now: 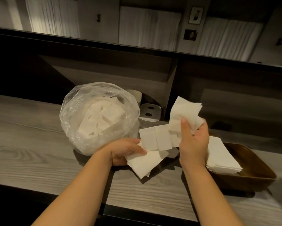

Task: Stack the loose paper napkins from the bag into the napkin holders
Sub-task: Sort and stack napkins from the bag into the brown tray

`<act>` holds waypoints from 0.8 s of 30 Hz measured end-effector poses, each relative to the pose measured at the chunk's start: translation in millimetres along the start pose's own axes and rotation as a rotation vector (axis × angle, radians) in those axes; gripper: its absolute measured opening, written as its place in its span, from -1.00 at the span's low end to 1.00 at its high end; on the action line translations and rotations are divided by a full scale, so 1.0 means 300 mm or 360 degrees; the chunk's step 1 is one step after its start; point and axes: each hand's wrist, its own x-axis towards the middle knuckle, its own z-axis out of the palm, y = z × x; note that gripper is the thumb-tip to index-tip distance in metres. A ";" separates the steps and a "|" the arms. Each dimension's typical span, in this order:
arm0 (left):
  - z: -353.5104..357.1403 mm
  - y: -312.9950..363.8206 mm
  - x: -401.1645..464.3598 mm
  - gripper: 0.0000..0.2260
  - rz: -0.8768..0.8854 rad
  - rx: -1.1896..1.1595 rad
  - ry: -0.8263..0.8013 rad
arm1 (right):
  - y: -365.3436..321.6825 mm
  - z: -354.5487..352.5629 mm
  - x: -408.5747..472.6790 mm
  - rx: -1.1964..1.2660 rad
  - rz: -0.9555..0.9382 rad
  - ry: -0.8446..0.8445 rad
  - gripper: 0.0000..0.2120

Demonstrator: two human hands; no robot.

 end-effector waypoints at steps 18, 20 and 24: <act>0.031 -0.009 0.035 -0.78 0.0322 -0.0370 0.0357 | -0.018 -0.039 -0.009 0.0228 0.0383 -0.0558 -0.75; 0.033 -0.009 0.036 -0.76 0.0331 -0.0386 0.0348 | -0.012 -0.050 -0.022 -0.0002 0.0236 -0.0892 -0.77; 0.033 -0.004 0.036 -0.82 0.0300 -0.0438 0.0381 | -0.011 -0.061 -0.032 -0.0460 0.0006 -0.1341 -0.75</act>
